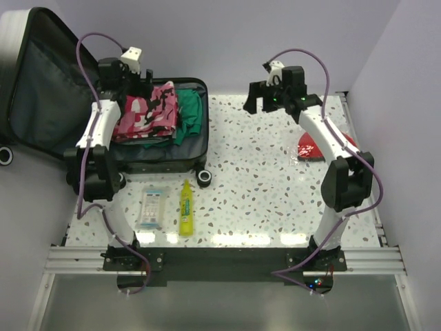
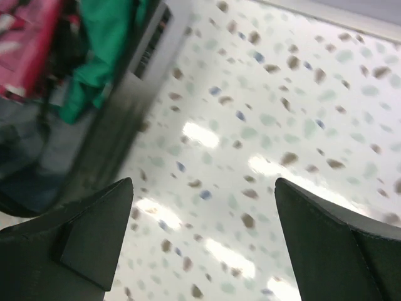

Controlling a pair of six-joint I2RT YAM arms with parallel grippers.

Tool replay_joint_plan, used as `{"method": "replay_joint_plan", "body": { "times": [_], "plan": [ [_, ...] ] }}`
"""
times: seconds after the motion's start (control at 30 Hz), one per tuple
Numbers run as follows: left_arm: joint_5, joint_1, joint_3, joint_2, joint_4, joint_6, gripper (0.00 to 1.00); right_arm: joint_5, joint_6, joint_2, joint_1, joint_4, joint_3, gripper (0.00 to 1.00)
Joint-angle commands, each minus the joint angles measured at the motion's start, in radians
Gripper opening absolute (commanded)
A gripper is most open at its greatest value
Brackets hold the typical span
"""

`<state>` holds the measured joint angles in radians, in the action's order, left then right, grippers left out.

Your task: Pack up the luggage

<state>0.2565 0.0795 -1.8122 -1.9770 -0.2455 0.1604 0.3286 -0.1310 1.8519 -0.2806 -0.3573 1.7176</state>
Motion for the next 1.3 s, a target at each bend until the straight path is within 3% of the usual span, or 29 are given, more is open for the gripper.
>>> {"method": "replay_joint_plan", "body": {
  "times": [0.0,0.23,0.4,0.63,0.77,1.0,1.17,1.27],
  "plan": [
    [0.052,-0.023,0.085,0.143,-0.035,0.066,1.00,-0.042,0.200,-0.054,0.092,-0.265,0.045,0.99],
    [0.110,-0.066,0.200,0.274,-0.089,0.057,1.00,-0.167,0.425,0.058,0.332,-0.485,0.045,0.99],
    [0.119,-0.098,0.277,0.325,-0.109,0.059,1.00,-0.253,0.491,0.190,0.396,-0.557,0.126,0.98],
    [0.095,-0.107,0.304,0.371,-0.140,0.050,1.00,-0.270,0.521,0.381,0.396,-0.649,0.252,0.94],
    [0.081,-0.107,0.315,0.392,-0.166,0.050,1.00,-0.172,0.547,0.454,0.382,-0.764,0.289,0.88],
    [0.090,-0.107,0.356,0.448,-0.175,0.045,1.00,-0.074,0.711,0.379,0.250,-0.798,0.103,0.56],
    [0.144,-0.113,0.428,0.490,-0.154,0.057,1.00,-0.005,0.786,0.227,0.161,-0.776,-0.015,0.59],
    [0.151,-0.116,0.468,0.517,-0.130,0.045,1.00,0.055,0.807,0.192,0.152,-0.836,0.003,0.71]
  ]
}}
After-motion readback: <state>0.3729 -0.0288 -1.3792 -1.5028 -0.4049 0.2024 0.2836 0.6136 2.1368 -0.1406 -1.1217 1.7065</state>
